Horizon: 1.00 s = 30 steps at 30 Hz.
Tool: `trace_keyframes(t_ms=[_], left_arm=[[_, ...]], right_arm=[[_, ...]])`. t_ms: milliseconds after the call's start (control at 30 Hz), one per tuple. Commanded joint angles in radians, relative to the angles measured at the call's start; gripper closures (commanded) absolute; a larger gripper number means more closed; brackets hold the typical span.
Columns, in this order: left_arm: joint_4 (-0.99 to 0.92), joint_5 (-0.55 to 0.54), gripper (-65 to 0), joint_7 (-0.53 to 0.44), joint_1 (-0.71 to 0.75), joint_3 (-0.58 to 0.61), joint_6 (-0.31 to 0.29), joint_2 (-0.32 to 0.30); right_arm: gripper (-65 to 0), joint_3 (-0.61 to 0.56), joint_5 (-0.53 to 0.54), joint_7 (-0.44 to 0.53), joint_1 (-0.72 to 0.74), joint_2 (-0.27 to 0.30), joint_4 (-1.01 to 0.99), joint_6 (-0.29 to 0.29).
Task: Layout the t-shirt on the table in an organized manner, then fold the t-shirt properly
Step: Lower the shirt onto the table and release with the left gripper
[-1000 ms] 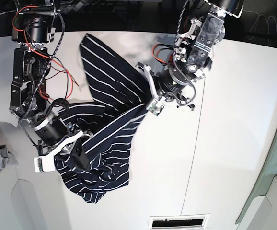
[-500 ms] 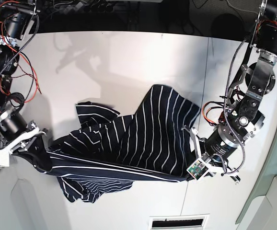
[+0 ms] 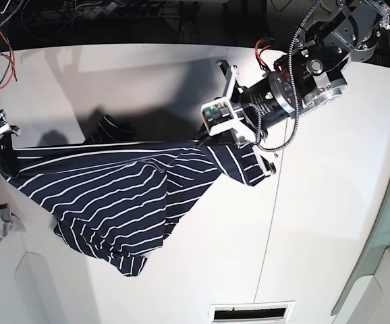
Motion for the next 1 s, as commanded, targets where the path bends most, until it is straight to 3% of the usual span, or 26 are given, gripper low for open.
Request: trace_keyframes(t_ms=[0, 133, 267, 367, 467, 533, 633, 700, 833, 967], left_arm=[[0.013, 0.023, 0.0, 0.032, -0.007, 0.019, 0.024, -0.018], [0.010, 0.023, -0.2, 0.035, -0.007, 0.133, 0.024, -0.018], [0.010, 0.024, -17.6, 0.038, -0.007, 0.214, 0.024, -0.011], [0.010, 0.024, -26.4, 0.091, -0.007, 0.240, 0.027, 0.019], [0.010, 0.034, -26.8, 0.162, -0.008, 0.238, 0.123, 0.047], [0.011, 0.073, -26.8, 0.162, -0.008, 0.225, 0.179, 0.046], [0.011, 0.109, -26.7, 0.153, -0.008, 0.179, 0.266, 0.046], [0.011, 0.110, -26.7, 0.140, -0.008, 0.133, 0.288, 0.046], [-0.011, 0.031, -26.7, 0.120, -0.012, 0.046, 0.285, 0.047], [-0.124, -0.051, -26.8, 0.104, -0.035, -0.024, 0.223, 0.100]], right_arm=[[0.0, 0.035, -0.003, 0.042, -0.007, 0.031, 0.013, -0.045], [0.0, 0.060, -0.008, 0.042, -0.071, 0.030, 0.013, -0.048], [0.0, 0.063, -0.034, 0.042, -0.116, 0.030, 0.008, -0.054], [0.0, 0.063, -0.062, 0.042, -0.133, 0.030, -0.007, -0.076], [-23.1, 0.063, -0.079, 0.048, -0.134, 0.030, -0.025, -0.078], [-33.0, 0.063, -0.061, 0.077, -0.134, 0.027, -0.026, -0.078], [-34.3, 0.063, 0.021, 0.080, -0.118, 0.027, -0.025, -0.076], [-34.3, 0.063, 0.034, 0.080, -0.095, 0.022, -0.025, -0.074], [-34.3, 0.062, 0.033, 0.080, -0.036, 0.006, -0.025, -0.074], [-34.3, 0.031, 0.011, 0.081, 0.047, -0.019, -0.026, -0.074]])
